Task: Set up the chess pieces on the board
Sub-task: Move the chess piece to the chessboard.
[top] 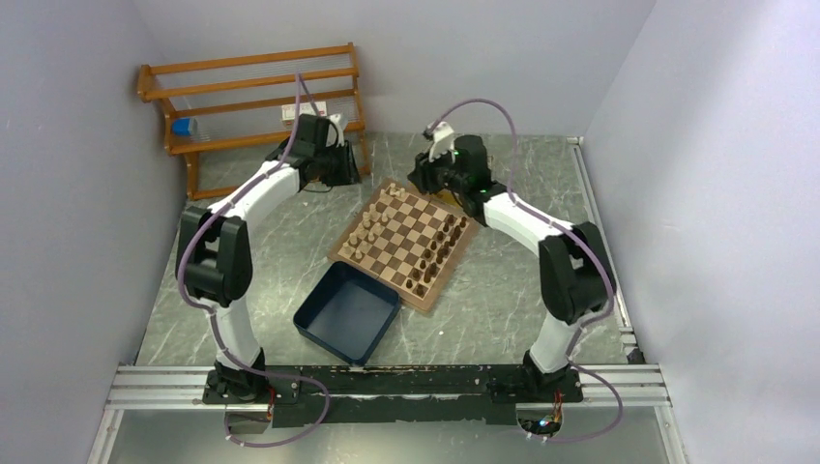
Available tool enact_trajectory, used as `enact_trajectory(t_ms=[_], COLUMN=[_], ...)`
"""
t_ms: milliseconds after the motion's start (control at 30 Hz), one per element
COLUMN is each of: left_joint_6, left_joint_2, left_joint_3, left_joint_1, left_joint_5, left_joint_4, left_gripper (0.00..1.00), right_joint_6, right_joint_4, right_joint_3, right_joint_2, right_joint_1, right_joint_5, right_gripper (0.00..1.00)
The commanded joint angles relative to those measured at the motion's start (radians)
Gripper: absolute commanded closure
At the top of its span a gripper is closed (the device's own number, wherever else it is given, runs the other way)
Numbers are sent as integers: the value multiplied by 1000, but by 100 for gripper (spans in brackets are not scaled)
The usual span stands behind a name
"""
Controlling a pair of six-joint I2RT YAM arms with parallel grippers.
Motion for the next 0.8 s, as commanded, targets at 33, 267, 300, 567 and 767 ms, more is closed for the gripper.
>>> enact_trajectory(t_ms=[33,267,300,567,767], left_joint_6=[-14,20,29,74,97], left_joint_2=[-188,-436,-463,-580,-625], left_joint_3=[-150,-421,-444,-583,-609], left_joint_1=[68,80,80,81,83], left_joint_5=[89,128,115,91,39], left_joint_4=[9,14,1,-53,-91], left_gripper=[61,59,59,59,59], right_joint_6=[-345,-711,-756,-871,-892], right_joint_4=[-121,-52,-98,-231,-262], right_joint_3=[139,137,169,287,326], right_joint_2=[146,238,257,363,399], right_joint_1=[68,102,100,95,97], right_joint_5=[-105,-148,-175,-181,-171], right_gripper=[60,68,68,69,70])
